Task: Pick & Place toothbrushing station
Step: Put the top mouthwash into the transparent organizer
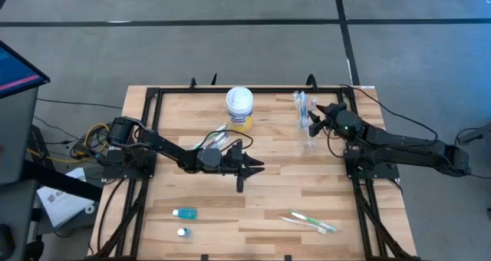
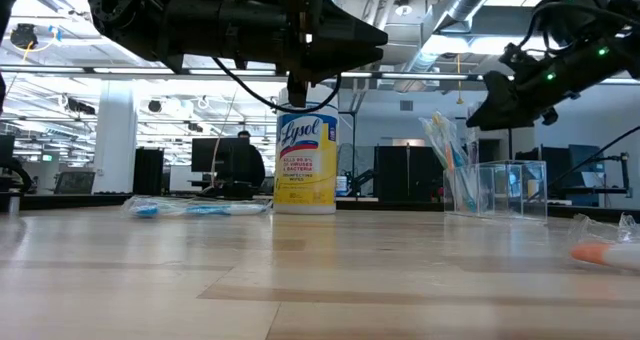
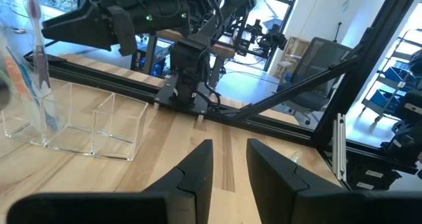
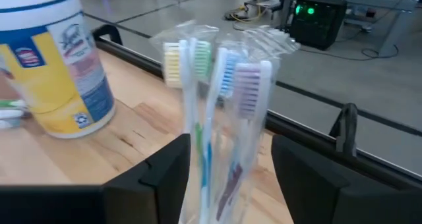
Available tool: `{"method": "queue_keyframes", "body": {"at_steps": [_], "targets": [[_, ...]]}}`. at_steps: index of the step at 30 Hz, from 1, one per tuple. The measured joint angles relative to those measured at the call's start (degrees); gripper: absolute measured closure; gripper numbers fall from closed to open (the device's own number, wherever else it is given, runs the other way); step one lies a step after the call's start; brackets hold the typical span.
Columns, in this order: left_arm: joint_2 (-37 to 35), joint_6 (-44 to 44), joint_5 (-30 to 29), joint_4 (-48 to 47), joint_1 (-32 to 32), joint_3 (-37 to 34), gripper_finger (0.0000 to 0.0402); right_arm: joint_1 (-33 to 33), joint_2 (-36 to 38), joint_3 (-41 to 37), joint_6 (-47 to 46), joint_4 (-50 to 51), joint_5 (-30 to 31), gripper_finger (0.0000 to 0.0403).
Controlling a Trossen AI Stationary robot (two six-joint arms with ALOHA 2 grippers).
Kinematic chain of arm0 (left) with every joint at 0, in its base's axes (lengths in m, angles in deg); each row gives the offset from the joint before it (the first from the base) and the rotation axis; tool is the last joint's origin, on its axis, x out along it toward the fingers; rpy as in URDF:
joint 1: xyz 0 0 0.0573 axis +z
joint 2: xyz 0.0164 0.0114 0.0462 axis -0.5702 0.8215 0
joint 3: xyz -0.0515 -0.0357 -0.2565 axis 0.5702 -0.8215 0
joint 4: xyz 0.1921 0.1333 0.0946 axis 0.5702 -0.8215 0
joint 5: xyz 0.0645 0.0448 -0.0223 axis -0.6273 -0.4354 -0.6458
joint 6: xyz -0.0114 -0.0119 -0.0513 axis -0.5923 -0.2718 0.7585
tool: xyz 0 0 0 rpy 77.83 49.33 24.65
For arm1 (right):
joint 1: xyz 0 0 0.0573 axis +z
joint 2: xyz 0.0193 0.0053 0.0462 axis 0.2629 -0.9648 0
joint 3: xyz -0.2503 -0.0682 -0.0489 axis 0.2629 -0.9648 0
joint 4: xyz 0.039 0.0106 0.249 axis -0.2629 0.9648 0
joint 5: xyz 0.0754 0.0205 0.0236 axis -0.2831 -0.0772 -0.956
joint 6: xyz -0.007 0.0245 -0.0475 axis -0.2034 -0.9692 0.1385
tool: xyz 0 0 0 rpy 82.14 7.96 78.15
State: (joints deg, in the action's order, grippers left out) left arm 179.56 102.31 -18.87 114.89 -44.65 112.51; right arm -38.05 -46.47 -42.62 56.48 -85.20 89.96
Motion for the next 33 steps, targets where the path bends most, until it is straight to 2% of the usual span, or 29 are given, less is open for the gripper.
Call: {"method": "queue_keyframes", "body": {"at_steps": [16,24,28,33], "targets": [[-0.09,0.13,-0.2,-1.79,0.0,0.0,0.0314,7.73,8.57,0.04,-0.01,6.52,0.13,0.0222],[-0.28,0.13,-0.17,-2.67,0.0,0.0,0.0314,14.28,10.06,0.04,-1.48,7.75,0.24,0.0239],[-4.92,0.14,-0.73,-11.6,0.1,-0.54,0.0314,18.55,10.0,0.07,-1.48,7.73,0.23,0.0243],[-14.45,0.77,-6.19,-25.35,-1.14,-2.62,0.0314,23.54,10.01,0.07,-1.08,6.77,0.24,0.0243]]}}
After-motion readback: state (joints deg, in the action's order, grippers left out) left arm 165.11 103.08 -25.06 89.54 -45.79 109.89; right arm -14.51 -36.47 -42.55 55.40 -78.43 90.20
